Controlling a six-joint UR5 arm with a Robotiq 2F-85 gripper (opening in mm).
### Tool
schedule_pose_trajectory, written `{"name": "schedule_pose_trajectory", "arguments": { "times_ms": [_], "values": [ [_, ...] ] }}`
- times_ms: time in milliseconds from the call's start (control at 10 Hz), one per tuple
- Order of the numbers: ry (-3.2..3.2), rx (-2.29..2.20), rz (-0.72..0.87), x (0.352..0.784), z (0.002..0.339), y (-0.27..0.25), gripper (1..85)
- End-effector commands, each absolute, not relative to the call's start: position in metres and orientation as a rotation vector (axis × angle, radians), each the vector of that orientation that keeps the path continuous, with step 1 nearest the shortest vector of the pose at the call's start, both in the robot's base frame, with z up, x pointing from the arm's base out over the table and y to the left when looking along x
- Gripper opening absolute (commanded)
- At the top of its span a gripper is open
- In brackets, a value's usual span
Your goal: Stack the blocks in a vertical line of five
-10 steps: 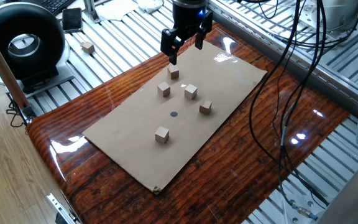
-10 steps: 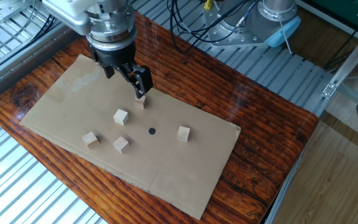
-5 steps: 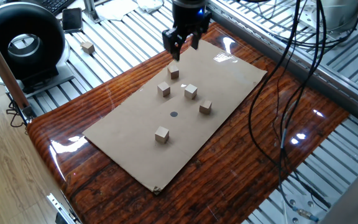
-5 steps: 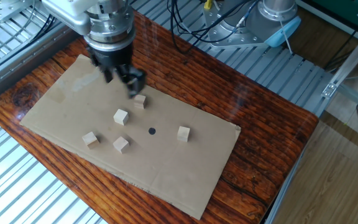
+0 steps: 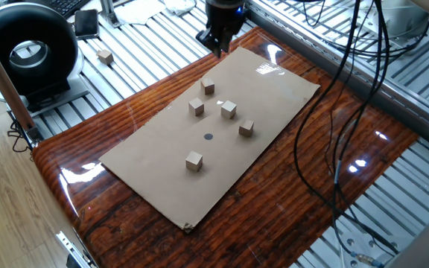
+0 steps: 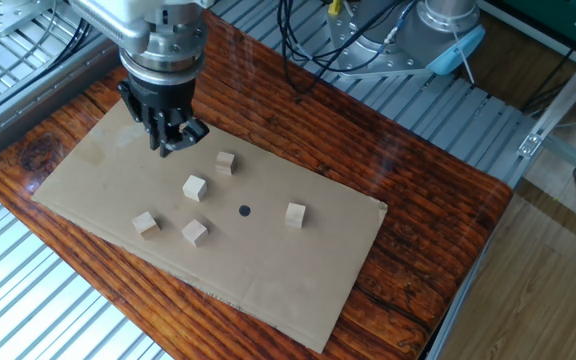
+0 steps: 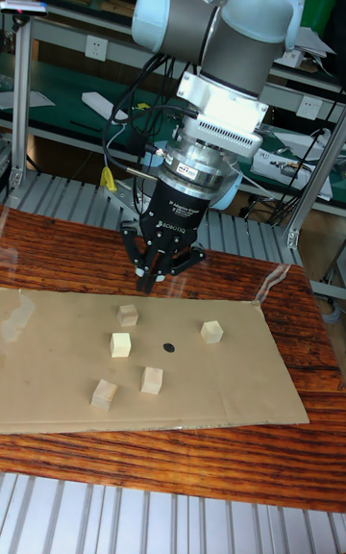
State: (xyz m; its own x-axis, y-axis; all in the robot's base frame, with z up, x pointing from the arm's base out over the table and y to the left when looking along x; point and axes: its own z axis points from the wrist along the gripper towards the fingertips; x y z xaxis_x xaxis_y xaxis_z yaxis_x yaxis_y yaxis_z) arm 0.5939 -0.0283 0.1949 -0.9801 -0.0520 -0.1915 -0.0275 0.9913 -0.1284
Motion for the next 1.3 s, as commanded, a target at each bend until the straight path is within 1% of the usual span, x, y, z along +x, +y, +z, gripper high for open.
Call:
{"name": "schedule_pose_trajectory", "arguments": {
  "times_ms": [0,100,200,300,500,600,700,900,1000,1100,1200],
  "values": [
    [2.931,-0.065,-0.076,0.594,0.196,-0.012,1.0],
    [2.924,-0.071,-0.044,0.591,0.199,-0.008,1.0],
    [3.068,-0.104,-0.162,0.547,0.196,-0.032,1.0],
    [3.170,-0.070,-0.112,0.519,0.195,-0.025,1.0],
    [3.286,-0.031,-0.041,0.486,0.193,-0.016,1.0],
    [3.283,-0.090,-0.105,0.486,0.191,-0.028,1.0],
    [3.253,-0.113,-0.116,0.493,0.189,-0.030,1.0],
    [3.243,-0.064,-0.057,0.497,0.187,-0.020,1.0],
    [3.248,-0.063,-0.070,0.496,0.188,-0.022,1.0],
    [3.178,-0.076,-0.136,0.514,0.187,-0.033,1.0],
    [2.935,0.002,-0.069,0.577,0.192,-0.023,1.0]
  ]
}}
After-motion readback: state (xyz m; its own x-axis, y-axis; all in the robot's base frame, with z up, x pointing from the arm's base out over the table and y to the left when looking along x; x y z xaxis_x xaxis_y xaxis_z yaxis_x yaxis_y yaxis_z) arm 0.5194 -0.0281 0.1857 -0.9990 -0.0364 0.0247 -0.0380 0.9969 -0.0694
